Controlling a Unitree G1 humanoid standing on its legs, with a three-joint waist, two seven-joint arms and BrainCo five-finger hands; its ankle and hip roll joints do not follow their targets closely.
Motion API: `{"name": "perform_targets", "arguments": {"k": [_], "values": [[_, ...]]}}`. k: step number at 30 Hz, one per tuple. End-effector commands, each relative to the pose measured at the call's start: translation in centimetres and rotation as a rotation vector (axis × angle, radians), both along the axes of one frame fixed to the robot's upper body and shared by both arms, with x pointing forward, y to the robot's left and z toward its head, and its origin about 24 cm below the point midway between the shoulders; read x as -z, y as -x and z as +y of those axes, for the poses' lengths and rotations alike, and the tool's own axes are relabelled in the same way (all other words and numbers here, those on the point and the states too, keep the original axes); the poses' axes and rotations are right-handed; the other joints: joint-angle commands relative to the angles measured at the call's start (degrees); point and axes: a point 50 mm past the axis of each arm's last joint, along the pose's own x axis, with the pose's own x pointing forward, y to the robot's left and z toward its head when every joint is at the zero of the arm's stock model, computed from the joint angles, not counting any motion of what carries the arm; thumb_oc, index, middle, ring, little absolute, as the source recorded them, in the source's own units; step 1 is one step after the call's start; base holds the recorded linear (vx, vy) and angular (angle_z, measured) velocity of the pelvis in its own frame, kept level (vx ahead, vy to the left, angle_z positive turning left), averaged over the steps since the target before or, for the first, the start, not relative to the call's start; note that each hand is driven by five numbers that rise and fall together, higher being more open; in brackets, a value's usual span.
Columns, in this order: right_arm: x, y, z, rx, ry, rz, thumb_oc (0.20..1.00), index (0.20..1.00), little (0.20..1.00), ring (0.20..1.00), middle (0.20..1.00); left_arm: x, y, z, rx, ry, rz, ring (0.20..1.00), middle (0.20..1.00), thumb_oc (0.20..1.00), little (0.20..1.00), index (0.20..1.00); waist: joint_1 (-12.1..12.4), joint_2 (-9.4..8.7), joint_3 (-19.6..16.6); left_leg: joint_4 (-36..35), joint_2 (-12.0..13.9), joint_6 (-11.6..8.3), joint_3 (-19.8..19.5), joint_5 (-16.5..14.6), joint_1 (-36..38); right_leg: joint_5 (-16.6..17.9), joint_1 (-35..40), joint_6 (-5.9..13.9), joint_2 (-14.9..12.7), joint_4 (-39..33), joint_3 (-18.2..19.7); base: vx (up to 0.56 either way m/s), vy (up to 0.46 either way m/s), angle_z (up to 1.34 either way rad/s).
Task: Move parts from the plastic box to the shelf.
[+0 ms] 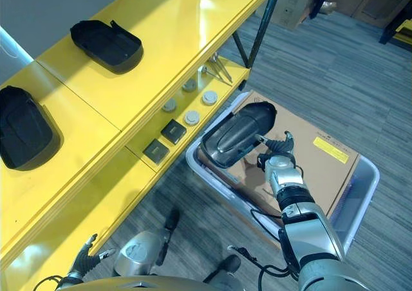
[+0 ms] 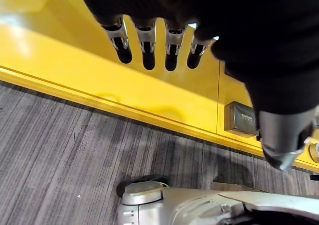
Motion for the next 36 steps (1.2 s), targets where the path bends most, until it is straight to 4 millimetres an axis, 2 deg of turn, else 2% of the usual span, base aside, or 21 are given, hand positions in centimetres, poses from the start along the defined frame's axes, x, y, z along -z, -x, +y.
{"name": "perform_targets", "arguments": {"k": [1, 14, 21, 27, 28, 33, 34, 35, 36], "values": [[-0.4, 0.5, -0.7, -0.005, 0.043, -0.013, 1.0, 1.0, 1.0, 1.0, 1.0, 0.1, 0.9, 0.4, 0.031, -0.041, 0.023, 1.0, 1.0, 1.0, 1.0, 1.0, 1.9, -0.76, -3.9, 0.8, -0.1, 0.92, 0.5, -4.0, -1.2, -4.5, -3.3, 1.39, -1.4, 6.3, 6.0, 0.0, 0.0, 0.0], [0.7, -0.5, 1.9, -0.076, 0.043, 0.079, 1.0, 1.0, 1.0, 1.0, 1.0, 0.2, 0.4, -0.1, 0.033, -0.025, 0.019, 1.0, 1.0, 1.0, 1.0, 1.0, 2.8, -0.1, -3.6, 1.4, -0.9, 0.98, -0.4, -3.9, -2.1, -4.3, -3.5, 1.3, -2.1, 6.2, 5.8, 0.0, 0.034, 0.01], [1.6, -0.3, 2.1, -0.074, 0.075, 0.131, 1.0, 1.0, 1.0, 1.0, 1.0, 0.1, 0.1, -0.5, 0.017, 0.002, -0.002, 1.0, 1.0, 1.0, 1.0, 1.0, 3.0, 0.46, -2.7, 1.9, -1.4, 1.01, -0.8, -3.7, -3.5, -4.3, -4.7, 1.24, -2.4, 6.8, 5.9, -0.02, 0.052, 0.06], [1.7, -0.1, 0.8, -0.051, 0.222, 0.25, 1.0, 1.0, 1.0, 1.0, 1.0, -0.2, -1.0, -0.8, 0.022, 0.024, -0.044, 1.0, 1.0, 1.0, 1.0, 1.0, 3.3, 0.8, -1.4, 2.9, -1.8, 1.11, -0.8, -3.5, -5.6, -4.2, -6.9, 1.32, -2.5, 7.8, 6.3, -0.06, 0.028, 0.05], [2.1, 0.3, -0.2, -0.03, 0.253, 0.297, 1.0, 1.0, 1.0, 1.0, 1.0, -0.4, -1.5, -0.9, 0.027, 0.033, -0.063, 1.0, 1.0, 1.0, 1.0, 1.0, 3.7, 0.93, -0.7, 3.4, -2.0, 1.25, -1.0, -3.3, -6.7, -4.1, -8.0, 1.37, -2.5, 8.3, 6.3, -0.09, 0.015, 0.02], [2.8, 1.0, -1.5, 0.003, 0.268, 0.356, 1.0, 1.0, 1.0, 1.0, 1.0, -0.7, -2.3, -0.9, 0.029, 0.044, -0.088, 1.0, 1.0, 1.0, 1.0, 1.0, 3.9, 1.14, 0.4, 4.2, -2.2, 1.5, -0.8, -3.2, -8.4, -4.0, -9.7, 1.51, -2.7, 9.2, 6.3, -0.07, 0.008, 0.01], [2.9, 1.2, -1.9, 0.008, 0.27, 0.368, 0.831, 0.831, 0.831, 0.831, 0.831, -0.7, -2.5, -0.9, 0.028, 0.048, -0.093, 1.0, 1.0, 1.0, 1.0, 1.0, 3.9, 1.17, 0.7, 4.3, -2.2, 1.57, -0.8, -3.1, -8.7, -3.9, -10.0, 1.53, -2.7, 9.3, 6.2, -0.06, -0.003, 0.02], [3.0, 1.3, -2.1, 0.009, 0.273, 0.372, 0.395, 0.395, 0.395, 0.395, 0.395, -0.8, -2.6, -0.9, 0.029, 0.049, -0.097, 1.0, 1.0, 1.0, 1.0, 1.0, 3.9, 1.18, 0.9, 4.4, -2.2, 1.61, -0.7, -3.1, -9.0, -3.8, -10.3, 1.56, -2.7, 9.5, 6.2, -0.05, -0.003, 0.05], [3.0, 1.4, -2.2, 0.01, 0.274, 0.374, 0.253, 0.253, 0.253, 0.253, 0.253, -0.8, -2.7, -0.9, 0.03, 0.049, -0.098, 1.0, 1.0, 1.0, 1.0, 1.0, 3.9, 1.18, 0.9, 4.5, -2.2, 1.63, -0.7, -3.1, -9.1, -3.8, -10.4, 1.58, -2.7, 9.5, 6.2, -0.04, -0.006, 0.06]]}}
